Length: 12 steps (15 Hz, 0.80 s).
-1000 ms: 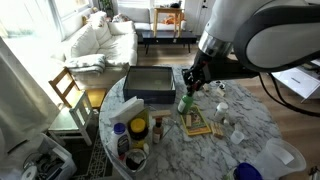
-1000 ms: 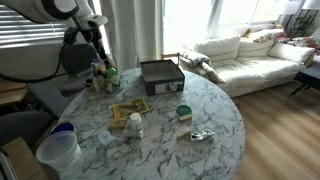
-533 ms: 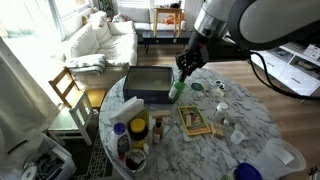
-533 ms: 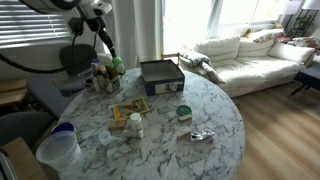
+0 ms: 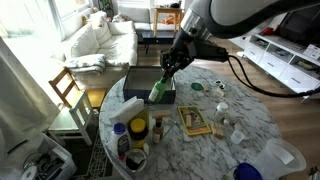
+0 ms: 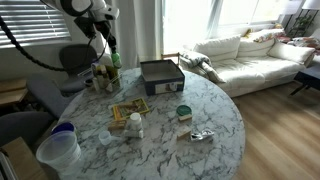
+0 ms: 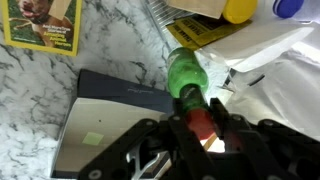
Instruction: Move the wooden block and the green bottle to the left
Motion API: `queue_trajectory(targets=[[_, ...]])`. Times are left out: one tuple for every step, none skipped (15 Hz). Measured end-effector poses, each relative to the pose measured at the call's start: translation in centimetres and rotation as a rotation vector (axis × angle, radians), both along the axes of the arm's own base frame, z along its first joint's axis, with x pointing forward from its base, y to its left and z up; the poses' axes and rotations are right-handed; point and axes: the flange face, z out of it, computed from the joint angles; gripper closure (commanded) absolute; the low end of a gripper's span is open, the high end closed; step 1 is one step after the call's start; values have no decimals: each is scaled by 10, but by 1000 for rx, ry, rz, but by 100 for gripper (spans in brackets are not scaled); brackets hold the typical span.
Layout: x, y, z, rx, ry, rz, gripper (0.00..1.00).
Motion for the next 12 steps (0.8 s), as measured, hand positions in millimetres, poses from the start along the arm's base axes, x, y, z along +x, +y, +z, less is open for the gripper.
queue_trajectory(targets=[[4,1,-2,16,1,21,92],[8,2,-5,29,4,38,92],[11,2,-7,39,5,55,92],[14,3,-9,46,12,73,92],[17,4,-10,48,21,93,92],[19,4,-11,45,31,112,92],[21,4,-11,42,40,128,92],[23,3,-10,40,44,140,92],[26,2,-9,38,47,150,92],[28,0,-7,36,48,158,92],[30,-3,-5,34,47,166,92],[31,-5,-2,31,49,176,92]])
